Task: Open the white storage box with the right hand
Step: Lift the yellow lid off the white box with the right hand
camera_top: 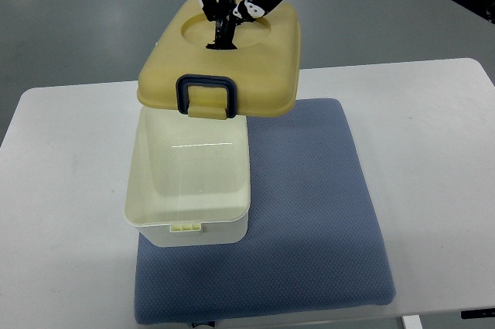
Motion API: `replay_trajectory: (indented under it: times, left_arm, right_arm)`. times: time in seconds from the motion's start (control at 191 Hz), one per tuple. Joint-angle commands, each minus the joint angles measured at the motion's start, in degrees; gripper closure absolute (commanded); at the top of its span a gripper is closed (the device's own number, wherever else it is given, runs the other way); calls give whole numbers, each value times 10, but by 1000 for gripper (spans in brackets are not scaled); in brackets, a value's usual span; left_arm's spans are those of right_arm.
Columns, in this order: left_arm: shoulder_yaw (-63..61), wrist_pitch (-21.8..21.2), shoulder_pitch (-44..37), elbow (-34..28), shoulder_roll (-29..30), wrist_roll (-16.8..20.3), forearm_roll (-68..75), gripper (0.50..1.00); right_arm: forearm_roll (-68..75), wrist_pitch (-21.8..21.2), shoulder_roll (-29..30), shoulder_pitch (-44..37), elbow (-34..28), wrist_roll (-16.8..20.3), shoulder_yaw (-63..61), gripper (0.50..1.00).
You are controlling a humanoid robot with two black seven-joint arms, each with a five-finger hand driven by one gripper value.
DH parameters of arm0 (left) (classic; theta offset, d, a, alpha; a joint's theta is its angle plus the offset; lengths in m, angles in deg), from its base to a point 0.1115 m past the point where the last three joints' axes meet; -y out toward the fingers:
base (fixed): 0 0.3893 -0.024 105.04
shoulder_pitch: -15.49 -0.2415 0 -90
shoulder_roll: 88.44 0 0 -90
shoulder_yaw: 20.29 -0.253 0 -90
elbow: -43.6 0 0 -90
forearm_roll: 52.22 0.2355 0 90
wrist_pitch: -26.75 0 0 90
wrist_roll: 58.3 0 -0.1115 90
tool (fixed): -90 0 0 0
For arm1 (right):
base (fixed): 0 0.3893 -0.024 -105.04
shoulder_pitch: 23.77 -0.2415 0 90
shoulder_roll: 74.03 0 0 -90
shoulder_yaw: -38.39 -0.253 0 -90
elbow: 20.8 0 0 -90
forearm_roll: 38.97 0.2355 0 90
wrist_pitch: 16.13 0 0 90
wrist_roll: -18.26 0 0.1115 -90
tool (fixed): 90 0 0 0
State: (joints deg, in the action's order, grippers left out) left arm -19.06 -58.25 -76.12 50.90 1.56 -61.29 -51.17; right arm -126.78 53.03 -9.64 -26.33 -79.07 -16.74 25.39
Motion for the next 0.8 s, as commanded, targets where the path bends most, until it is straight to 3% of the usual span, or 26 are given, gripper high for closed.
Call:
replay_trajectory:
  times: [0.0, 0.47, 0.794]
  left_arm:
    - [0, 0, -1, 0, 0, 0, 0, 500]
    - [0, 0, 0, 0, 0, 0, 0, 500]
    - [0, -1, -1, 0, 0, 0, 0, 500]
  right_arm:
    - [0, 4, -33, 20, 0, 0, -1, 1000]
    - [-2, 65, -116, 126, 13, 0, 8, 1000]
    - [-10, 103, -112, 188, 64, 0, 10, 1000]
